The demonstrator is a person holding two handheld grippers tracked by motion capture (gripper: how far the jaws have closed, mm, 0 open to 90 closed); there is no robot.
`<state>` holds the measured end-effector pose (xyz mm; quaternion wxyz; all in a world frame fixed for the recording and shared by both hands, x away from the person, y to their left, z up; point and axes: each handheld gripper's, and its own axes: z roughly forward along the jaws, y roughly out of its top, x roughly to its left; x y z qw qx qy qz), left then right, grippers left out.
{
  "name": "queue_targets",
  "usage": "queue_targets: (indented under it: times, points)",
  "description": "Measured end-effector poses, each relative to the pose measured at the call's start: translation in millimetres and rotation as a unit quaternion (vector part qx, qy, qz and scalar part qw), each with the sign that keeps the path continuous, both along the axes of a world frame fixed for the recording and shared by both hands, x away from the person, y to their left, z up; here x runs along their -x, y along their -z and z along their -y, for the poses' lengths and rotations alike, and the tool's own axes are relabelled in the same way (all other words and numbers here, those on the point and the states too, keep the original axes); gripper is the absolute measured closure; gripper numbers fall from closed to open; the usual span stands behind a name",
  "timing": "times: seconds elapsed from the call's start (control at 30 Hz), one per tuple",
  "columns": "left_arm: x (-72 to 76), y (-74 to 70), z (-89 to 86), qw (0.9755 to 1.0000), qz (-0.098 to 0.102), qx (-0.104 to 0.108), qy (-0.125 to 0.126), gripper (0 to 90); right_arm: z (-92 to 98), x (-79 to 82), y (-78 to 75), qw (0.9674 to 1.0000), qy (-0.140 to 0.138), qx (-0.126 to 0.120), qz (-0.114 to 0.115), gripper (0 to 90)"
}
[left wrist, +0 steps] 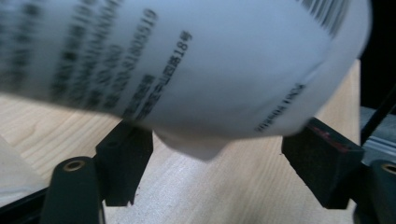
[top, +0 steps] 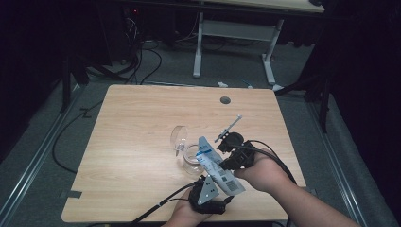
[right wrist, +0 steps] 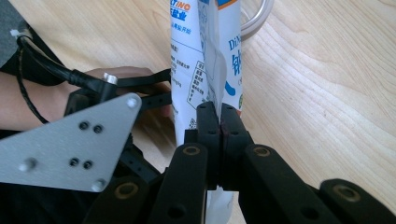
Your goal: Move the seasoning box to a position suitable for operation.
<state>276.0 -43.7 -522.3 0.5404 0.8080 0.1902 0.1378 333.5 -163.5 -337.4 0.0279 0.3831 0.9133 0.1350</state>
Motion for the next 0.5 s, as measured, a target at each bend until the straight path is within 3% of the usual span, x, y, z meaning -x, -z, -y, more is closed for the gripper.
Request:
queue_targets:
  times: [0.1, 0.37, 0.5]
  points:
    - [-0.2, 0.5, 0.3, 1.0, -0.003, 0.0, -0.003, 27.2, -1.1, -0.1, -0.5, 1.0, -0.001, 0.001, 0.0, 89.6]
    - [2.3, -1.8, -2.3, 0.9998, 0.007, -0.011, -0.014, 50.9, 1.6, -0.2, -1.6, 1.0, 0.002, 0.007, 0.006, 89.7]
    - [4.0, -3.3, -1.5, 0.9999, 0.004, -0.012, -0.012, 53.6, 1.4, 0.0, -1.2, 1.0, 0.0, 0.006, 0.007, 89.7]
